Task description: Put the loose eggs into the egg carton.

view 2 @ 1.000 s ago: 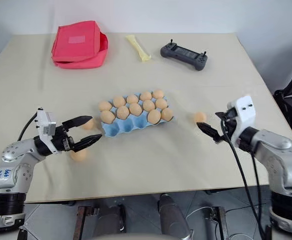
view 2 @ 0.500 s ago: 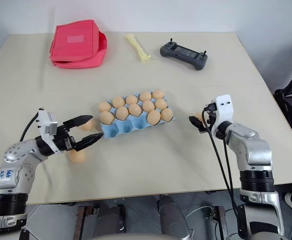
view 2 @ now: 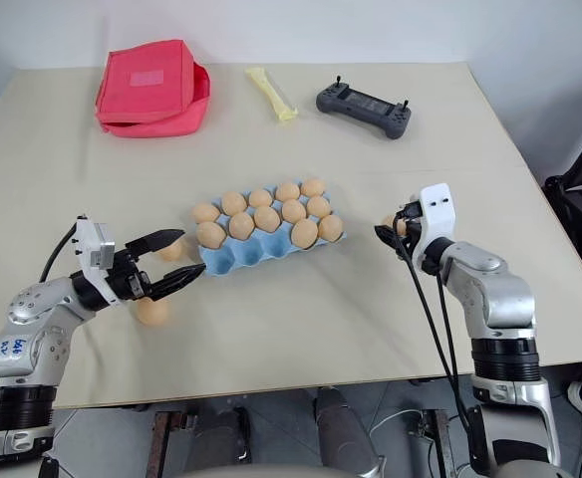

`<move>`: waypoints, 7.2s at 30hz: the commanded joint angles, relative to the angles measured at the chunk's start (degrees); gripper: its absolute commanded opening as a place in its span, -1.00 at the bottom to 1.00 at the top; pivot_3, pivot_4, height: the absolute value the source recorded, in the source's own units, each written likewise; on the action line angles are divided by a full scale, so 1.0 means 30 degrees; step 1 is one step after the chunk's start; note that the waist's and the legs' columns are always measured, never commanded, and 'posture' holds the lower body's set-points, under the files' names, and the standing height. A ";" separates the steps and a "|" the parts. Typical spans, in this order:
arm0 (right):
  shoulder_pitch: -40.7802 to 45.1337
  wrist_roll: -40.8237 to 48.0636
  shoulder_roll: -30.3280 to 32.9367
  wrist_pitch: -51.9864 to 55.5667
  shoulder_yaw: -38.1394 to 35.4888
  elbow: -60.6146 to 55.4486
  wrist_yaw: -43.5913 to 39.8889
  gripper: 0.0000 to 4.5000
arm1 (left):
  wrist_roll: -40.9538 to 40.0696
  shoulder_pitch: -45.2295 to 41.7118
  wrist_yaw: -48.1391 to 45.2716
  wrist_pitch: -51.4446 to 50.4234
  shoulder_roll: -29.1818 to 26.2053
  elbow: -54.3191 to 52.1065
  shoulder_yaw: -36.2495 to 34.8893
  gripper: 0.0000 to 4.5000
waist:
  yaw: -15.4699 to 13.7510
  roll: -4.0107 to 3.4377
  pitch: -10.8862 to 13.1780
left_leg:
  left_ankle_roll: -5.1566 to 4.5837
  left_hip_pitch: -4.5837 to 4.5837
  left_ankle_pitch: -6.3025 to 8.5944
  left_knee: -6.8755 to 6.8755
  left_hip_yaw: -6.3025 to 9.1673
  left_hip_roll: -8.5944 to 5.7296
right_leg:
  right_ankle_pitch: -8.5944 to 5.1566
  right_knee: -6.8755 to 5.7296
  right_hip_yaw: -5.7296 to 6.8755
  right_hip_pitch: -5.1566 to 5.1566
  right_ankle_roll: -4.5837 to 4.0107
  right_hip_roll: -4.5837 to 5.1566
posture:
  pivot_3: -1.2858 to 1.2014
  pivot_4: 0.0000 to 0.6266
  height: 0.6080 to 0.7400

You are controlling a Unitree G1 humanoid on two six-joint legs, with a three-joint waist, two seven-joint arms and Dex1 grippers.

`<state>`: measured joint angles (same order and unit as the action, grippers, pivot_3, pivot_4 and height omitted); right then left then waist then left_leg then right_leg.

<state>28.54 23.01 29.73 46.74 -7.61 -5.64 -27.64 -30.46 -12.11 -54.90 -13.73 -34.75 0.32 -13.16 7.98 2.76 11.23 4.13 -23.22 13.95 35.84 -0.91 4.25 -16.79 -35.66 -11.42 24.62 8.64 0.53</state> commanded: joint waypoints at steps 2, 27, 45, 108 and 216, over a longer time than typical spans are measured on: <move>0.0896 0.1921 0.0699 0.1850 -0.0235 -0.3653 -0.0906 -0.23 | -0.0261 0.0024 -0.0099 0.0266 -0.0132 -0.0748 -0.0397 1.00 | 0.0018 -0.0001 0.0001 | 0.0000 0.0000 0.0000 0.0001 0.0000 0.0000 | -0.0001 -0.0001 0.0001 0.0001 -0.0002 0.0000 | 0.03 -0.52 1.00; 0.4823 -0.0386 -0.5212 -0.1479 0.7567 0.1541 -0.2758 0.09 | -0.0482 0.2838 -0.0235 0.0070 -0.1838 -0.2303 -0.2707 1.00 | 0.0080 0.0004 -0.0002 | 0.0016 -0.0024 0.0008 -0.0111 -0.0003 0.0028 | -0.0037 -0.0020 0.0051 0.0102 -0.0064 0.0003 | 0.03 -0.52 1.00; 0.5242 0.2087 -0.1390 -0.0814 0.5067 -0.2035 -0.7740 0.98 | -0.0756 0.3864 0.3288 -0.1489 -0.1712 -0.5089 -0.4726 1.00 | 0.0032 0.0006 -0.0001 | 0.0019 -0.0034 0.0008 -0.0107 -0.0002 0.0027 | -0.0043 -0.0029 0.0051 0.0116 -0.0069 0.0000 | 0.03 -0.52 1.00; 0.0820 0.3046 0.3073 -0.5079 0.2459 -0.1266 -1.3848 1.00 | 0.0619 -0.1381 0.7459 -0.6840 0.1260 -0.7624 0.1825 -0.18 | -0.0018 0.0041 0.0018 | 0.0010 0.0010 0.0055 0.0103 0.0025 -0.0007 | -0.0013 -0.0029 0.0014 -0.0036 0.0031 -0.0008 | 0.03 -0.52 1.00; -0.0946 0.3984 0.3998 -0.5123 0.1449 -0.2562 -1.2357 1.00 | 0.2868 -0.5229 0.2433 -0.3865 0.0448 0.0454 0.3546 -0.11 | -0.0572 0.0039 0.0022 | 0.0003 0.0001 0.0045 0.0120 0.0049 -0.0020 | -0.0015 -0.0090 0.0029 -0.0029 0.0040 0.0000 | 0.03 -0.52 1.00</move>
<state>25.81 33.63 41.18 31.42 -1.00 -11.18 -64.96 -22.60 -26.71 -47.19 -26.70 -33.44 1.47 -2.76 6.27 2.88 11.29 4.14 -23.22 14.09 36.20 -0.77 4.19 -16.84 -35.93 -11.34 24.53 8.76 0.53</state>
